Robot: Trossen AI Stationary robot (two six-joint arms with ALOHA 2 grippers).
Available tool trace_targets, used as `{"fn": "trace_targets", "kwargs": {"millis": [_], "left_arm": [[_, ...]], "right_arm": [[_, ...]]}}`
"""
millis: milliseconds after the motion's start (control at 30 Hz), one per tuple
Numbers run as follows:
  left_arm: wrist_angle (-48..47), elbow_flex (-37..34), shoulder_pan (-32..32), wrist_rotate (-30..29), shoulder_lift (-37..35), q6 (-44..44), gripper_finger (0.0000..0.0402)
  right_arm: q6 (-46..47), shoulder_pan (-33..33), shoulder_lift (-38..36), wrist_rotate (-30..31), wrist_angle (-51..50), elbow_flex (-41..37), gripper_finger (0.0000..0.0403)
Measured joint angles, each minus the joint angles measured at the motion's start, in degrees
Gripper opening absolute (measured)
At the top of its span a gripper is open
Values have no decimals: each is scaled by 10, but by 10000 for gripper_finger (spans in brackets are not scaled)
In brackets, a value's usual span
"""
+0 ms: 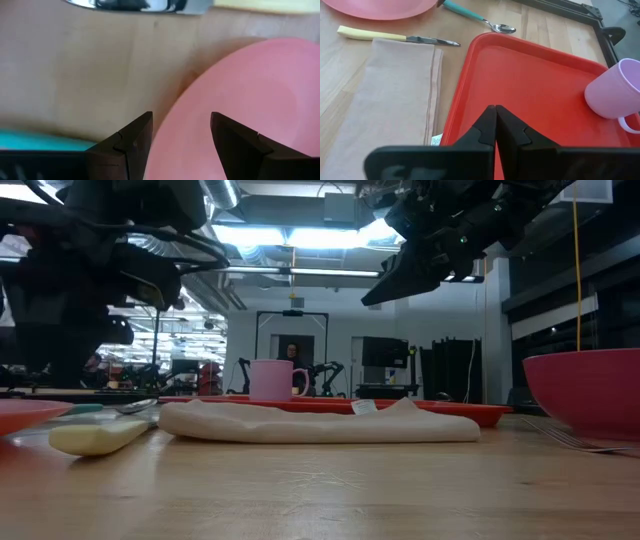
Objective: Set up tray
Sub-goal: Put the pink plate on the red serving tray to the bottom of the purple mug
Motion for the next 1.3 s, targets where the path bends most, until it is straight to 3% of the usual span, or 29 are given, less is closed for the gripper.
{"fn": "trace_targets", "kwargs": {"millis": [467,667,967,1100,1300], "left_arm": [[-1,0,-7,17,56,12,193],[1,0,-7,56,82,52,173],[-1,2,-7,61,113,93,142],[-2,2,-7,60,112,144,120],[5,1,-7,70,113,179,52]], "right_arm": [[1,0,0,0,0,0,10],[1,0,0,0,-1,0,10],[0,0,0,-1,-4,0,10],[0,0,0,-1,-5,0,10],[0,0,0,-1,-4,0,10]]}}
